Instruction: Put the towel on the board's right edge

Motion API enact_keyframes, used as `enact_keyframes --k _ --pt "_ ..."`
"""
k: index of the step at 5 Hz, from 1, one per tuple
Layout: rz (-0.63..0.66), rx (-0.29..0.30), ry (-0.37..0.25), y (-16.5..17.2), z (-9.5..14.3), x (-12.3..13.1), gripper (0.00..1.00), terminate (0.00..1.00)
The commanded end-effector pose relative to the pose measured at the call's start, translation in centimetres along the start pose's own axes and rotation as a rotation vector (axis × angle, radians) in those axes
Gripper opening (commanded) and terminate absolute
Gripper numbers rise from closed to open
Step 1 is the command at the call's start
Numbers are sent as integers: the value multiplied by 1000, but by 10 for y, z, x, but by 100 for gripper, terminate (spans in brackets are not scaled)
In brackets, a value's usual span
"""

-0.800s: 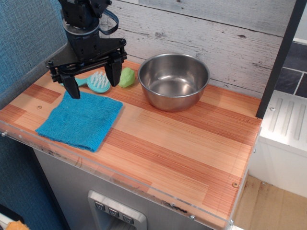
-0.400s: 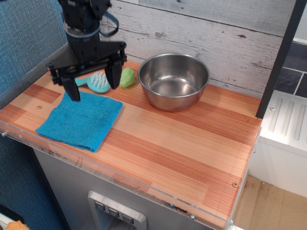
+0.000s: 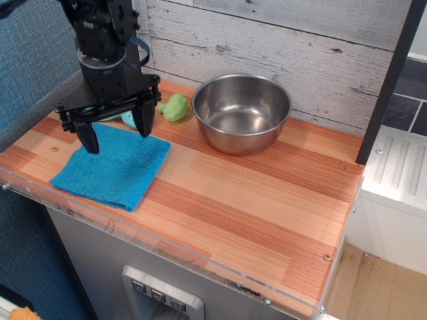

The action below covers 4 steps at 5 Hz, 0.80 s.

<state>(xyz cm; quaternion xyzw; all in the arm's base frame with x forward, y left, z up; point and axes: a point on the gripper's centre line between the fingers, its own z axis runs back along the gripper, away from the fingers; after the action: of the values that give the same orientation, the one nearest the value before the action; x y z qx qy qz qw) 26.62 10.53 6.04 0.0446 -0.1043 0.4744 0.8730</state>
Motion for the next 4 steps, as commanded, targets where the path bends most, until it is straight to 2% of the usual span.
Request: enact_keyframes --k 1,2,4 --pt "44 5 -14 8 -13 18 100 0" --pt "44 36 -5 11 -30 14 100 0" --pt "64 51 -10 14 -60 3 100 0"
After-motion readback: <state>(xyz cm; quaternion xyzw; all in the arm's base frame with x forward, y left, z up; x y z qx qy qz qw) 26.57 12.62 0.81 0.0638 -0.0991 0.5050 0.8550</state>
